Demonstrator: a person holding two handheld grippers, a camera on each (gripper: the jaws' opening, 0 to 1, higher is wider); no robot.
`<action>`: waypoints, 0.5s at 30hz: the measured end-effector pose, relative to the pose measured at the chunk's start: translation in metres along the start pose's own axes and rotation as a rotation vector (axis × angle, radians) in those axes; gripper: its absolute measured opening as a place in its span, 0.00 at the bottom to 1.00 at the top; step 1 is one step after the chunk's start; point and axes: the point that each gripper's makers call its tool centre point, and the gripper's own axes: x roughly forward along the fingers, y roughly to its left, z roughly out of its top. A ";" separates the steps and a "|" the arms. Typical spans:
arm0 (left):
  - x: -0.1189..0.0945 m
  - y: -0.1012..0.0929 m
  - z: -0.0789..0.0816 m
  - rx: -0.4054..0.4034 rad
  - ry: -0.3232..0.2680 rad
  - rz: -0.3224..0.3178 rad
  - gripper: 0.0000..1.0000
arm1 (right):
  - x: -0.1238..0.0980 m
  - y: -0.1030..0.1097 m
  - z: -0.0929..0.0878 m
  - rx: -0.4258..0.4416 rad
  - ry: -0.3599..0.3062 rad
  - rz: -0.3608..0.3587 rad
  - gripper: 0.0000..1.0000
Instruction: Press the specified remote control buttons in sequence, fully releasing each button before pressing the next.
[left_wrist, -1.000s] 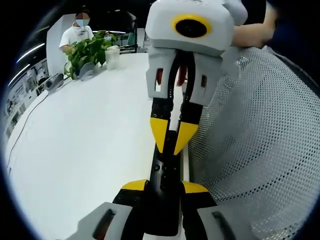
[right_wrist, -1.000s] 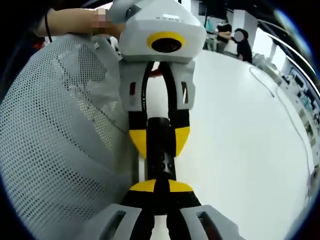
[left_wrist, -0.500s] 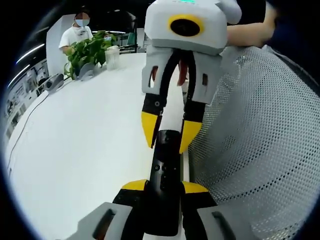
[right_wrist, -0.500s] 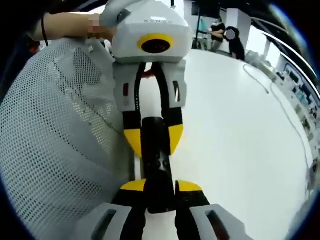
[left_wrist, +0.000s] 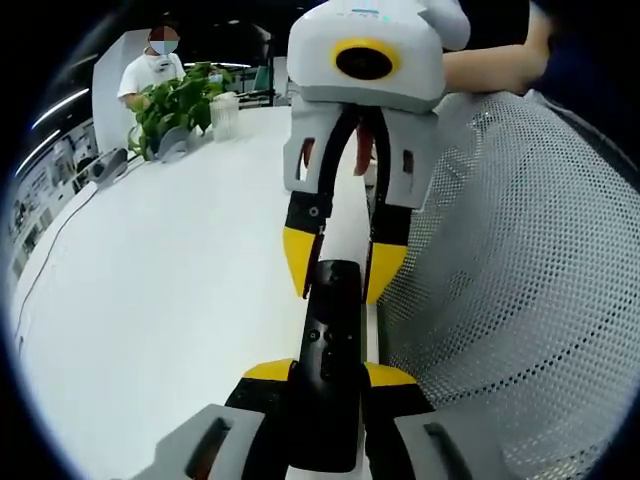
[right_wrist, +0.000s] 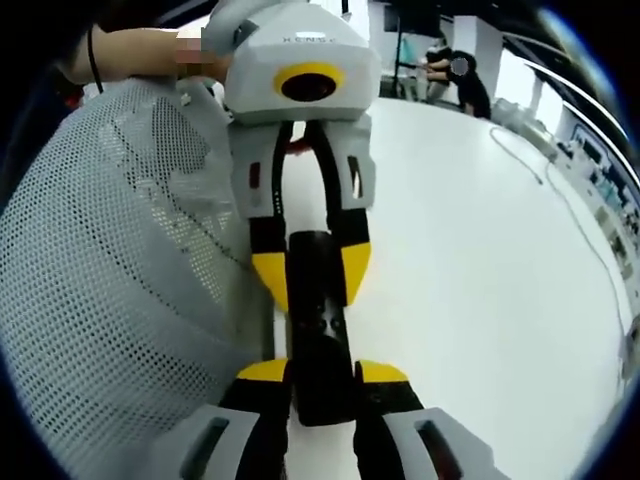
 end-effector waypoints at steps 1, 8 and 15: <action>0.000 0.000 0.000 0.001 0.000 0.000 0.25 | 0.002 -0.002 0.000 -0.020 0.005 -0.016 0.22; 0.000 -0.001 0.001 0.016 0.015 0.004 0.25 | 0.001 -0.002 -0.001 -0.018 0.005 0.002 0.21; -0.002 0.003 0.002 -0.088 0.044 0.006 0.27 | 0.002 -0.002 -0.001 -0.005 0.010 0.012 0.21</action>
